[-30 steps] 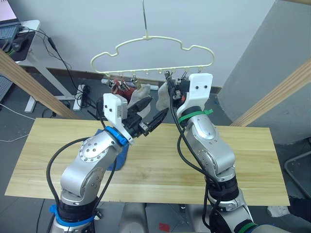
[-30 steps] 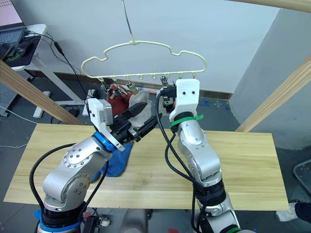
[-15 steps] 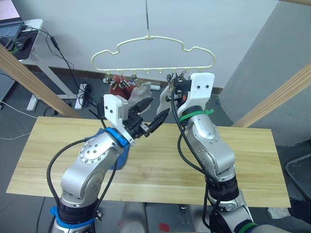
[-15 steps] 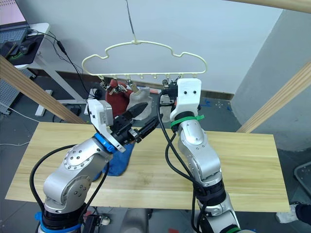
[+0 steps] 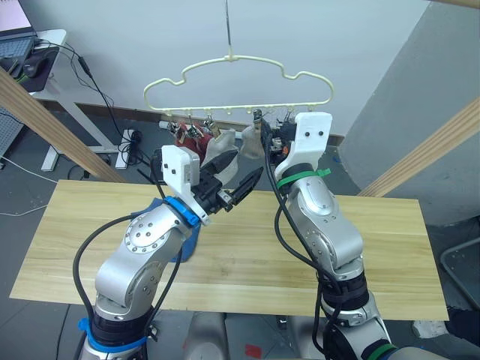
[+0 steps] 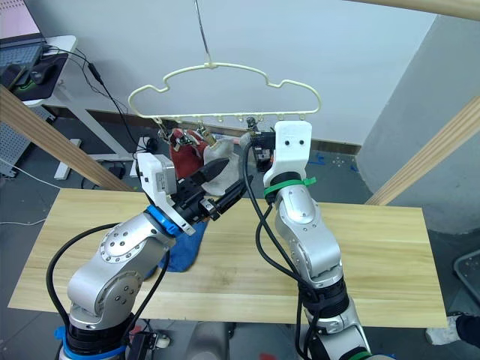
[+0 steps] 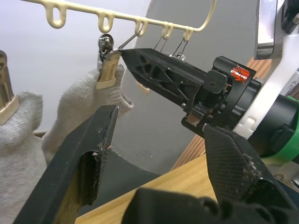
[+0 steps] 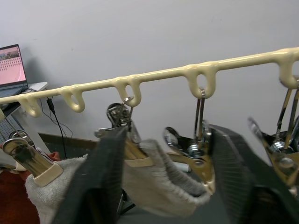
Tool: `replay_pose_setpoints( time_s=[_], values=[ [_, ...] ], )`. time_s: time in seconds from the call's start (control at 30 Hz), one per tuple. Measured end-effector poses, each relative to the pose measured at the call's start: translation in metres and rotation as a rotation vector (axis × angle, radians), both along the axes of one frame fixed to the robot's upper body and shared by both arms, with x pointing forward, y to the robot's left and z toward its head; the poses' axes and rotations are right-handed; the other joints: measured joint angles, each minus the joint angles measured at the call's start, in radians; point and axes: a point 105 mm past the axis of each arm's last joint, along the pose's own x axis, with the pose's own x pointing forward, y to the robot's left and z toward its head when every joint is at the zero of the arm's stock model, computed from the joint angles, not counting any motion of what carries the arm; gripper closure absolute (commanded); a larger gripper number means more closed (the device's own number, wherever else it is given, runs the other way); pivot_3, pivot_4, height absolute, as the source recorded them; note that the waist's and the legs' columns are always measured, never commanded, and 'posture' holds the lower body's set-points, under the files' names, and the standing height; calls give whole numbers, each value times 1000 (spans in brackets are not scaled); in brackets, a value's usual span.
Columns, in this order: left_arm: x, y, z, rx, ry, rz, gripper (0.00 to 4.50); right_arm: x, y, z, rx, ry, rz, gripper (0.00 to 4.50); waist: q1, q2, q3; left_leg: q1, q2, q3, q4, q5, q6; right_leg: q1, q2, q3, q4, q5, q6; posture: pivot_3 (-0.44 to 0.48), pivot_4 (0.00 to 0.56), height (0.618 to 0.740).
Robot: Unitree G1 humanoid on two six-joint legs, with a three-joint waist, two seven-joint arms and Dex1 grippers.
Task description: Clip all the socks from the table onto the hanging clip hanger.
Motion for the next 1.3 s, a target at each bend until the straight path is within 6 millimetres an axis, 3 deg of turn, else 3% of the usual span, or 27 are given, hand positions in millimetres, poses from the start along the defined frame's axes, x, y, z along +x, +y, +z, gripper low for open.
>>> replay_pose_setpoints(
  time_s=[0.5, 0.6, 0.83, 1.3],
  values=[
    [0, 0, 0, -1, 0, 0, 1194, 1, -3, 0, 9, -3, -9, 1321, 0, 0, 0, 0, 0, 0, 0, 0, 0, 0, 0, 0, 0, 0, 0, 143, 323, 740],
    [0, 0, 0, -1, 0, 0, 1194, 3, -4, -2, 9, 4, -15, 1924, 0, 0, -1, 0, 0, 0, 0, 0, 0, 0, 0, 0, 0, 0, 0, 145, 318, 740],
    [0, 0, 0, -5, 1, 5, 1194, 9, -7, -8, 11, 19, -33, 4239, 1, 0, -1, 0, 0, 0, 0, 0, 0, 1, 0, 0, 0, 0, 0, 148, 310, 740],
    [-8, -5, -4, -15, 16, 1, 1194, 11, -7, -4, 2, 0, -37, 4312, 3, -1, -2, 0, 0, -1, 1, 0, 0, 1, 0, -1, 1, 1, -1, 152, 300, 740]
  ],
)
